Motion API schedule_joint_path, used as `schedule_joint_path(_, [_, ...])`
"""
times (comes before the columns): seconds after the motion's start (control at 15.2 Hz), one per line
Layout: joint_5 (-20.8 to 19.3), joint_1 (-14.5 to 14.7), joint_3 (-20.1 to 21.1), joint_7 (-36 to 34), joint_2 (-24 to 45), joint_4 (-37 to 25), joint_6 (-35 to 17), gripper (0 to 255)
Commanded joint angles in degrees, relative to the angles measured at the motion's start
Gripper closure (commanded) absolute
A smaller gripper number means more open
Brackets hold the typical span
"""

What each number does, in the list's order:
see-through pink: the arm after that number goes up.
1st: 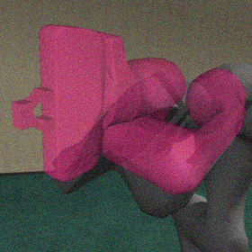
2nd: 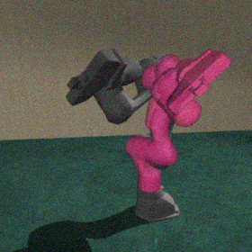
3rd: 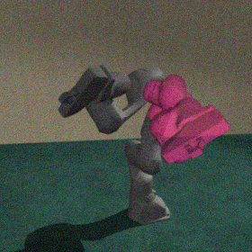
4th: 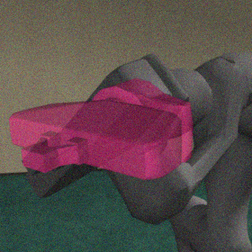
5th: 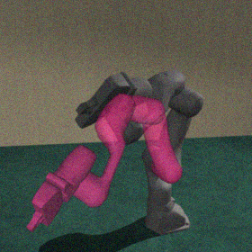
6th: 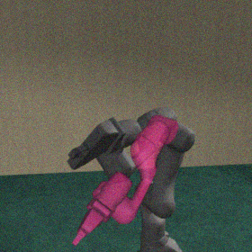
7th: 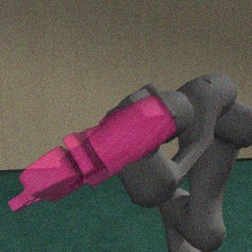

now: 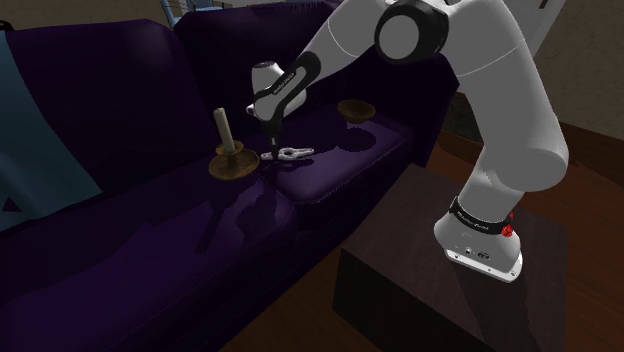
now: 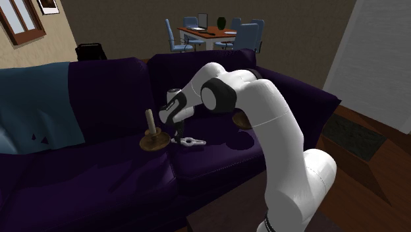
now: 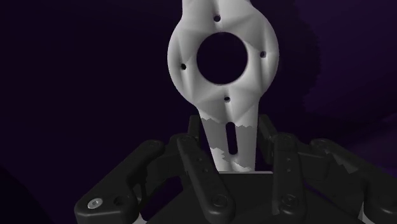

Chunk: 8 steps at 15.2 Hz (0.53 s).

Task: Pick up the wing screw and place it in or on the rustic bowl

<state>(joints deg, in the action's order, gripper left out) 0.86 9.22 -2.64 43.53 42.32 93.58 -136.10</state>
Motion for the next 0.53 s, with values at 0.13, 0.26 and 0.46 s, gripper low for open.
schedule_joint_path(0.13, [-0.1, 0.1, -0.1, -0.1, -2.1, 0.3, 1.9, 255])
schedule_joint_path(0.26, [-0.1, 0.1, -0.1, -0.1, -3.2, 0.3, 2.9, 255])
schedule_joint_path(0.46, [-0.2, 0.2, -0.2, -0.1, -4.7, 0.3, 4.4, 255])
